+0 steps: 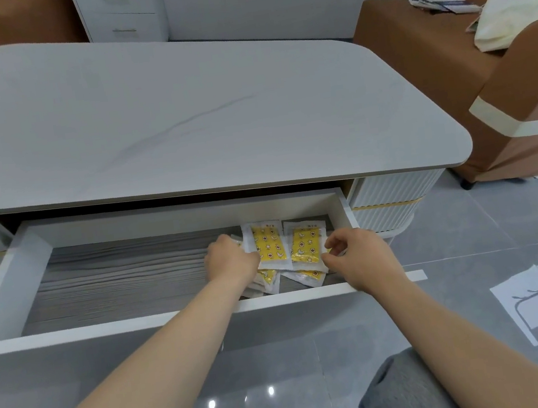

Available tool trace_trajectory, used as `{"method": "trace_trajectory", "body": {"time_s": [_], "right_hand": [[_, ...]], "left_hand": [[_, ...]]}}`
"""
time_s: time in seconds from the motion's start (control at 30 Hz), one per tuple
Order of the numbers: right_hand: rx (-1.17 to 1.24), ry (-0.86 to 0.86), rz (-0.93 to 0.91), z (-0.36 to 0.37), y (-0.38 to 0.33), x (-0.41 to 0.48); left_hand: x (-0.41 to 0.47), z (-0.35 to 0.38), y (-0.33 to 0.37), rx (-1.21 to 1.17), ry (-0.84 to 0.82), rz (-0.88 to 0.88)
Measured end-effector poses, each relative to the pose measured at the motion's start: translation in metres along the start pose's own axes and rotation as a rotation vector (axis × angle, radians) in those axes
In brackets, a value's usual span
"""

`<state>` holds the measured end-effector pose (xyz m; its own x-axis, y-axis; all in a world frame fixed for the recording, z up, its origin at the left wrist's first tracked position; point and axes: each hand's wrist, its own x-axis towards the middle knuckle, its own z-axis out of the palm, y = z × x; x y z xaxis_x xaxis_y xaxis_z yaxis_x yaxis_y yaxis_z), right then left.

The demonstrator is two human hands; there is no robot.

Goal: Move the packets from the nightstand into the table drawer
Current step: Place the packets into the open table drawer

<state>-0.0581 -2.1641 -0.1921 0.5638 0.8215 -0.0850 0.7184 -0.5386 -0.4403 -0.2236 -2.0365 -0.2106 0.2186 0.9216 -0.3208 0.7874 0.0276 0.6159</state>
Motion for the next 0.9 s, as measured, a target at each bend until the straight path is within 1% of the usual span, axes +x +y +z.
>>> {"method": "trace_trajectory", "body": {"time_s": [0.1,0.2,0.3,0.33,0.43,0.6,0.77,0.9], "right_hand": [[0.000,0.007,0.002,-0.001,0.000,0.000],[0.000,0.008,0.006,-0.002,-0.001,-0.001],[-0.001,0.019,0.004,-0.003,-0.002,-0.002],[-0.004,0.021,0.001,-0.003,-0.002,-0.002],[-0.002,0.017,0.002,-0.003,-0.004,-0.004],[0.002,0.007,0.015,-0.004,-0.002,-0.003],[-0.009,-0.023,0.028,-0.002,-0.001,-0.001],[-0.026,-0.051,0.075,-0.004,-0.003,-0.003]], "left_hand": [[-0.009,-0.008,0.004,-0.012,-0.017,0.132],[-0.025,-0.027,-0.004,0.090,-0.030,0.295],[-0.039,-0.047,-0.027,0.285,0.055,0.413],[-0.043,-0.051,-0.036,0.292,0.093,0.425],[-0.050,-0.054,-0.043,0.195,0.142,0.393],[-0.047,-0.048,-0.040,0.172,0.101,0.359],[-0.041,-0.045,-0.042,0.168,0.038,0.325],[-0.041,-0.046,-0.041,0.195,-0.064,0.281]]}}
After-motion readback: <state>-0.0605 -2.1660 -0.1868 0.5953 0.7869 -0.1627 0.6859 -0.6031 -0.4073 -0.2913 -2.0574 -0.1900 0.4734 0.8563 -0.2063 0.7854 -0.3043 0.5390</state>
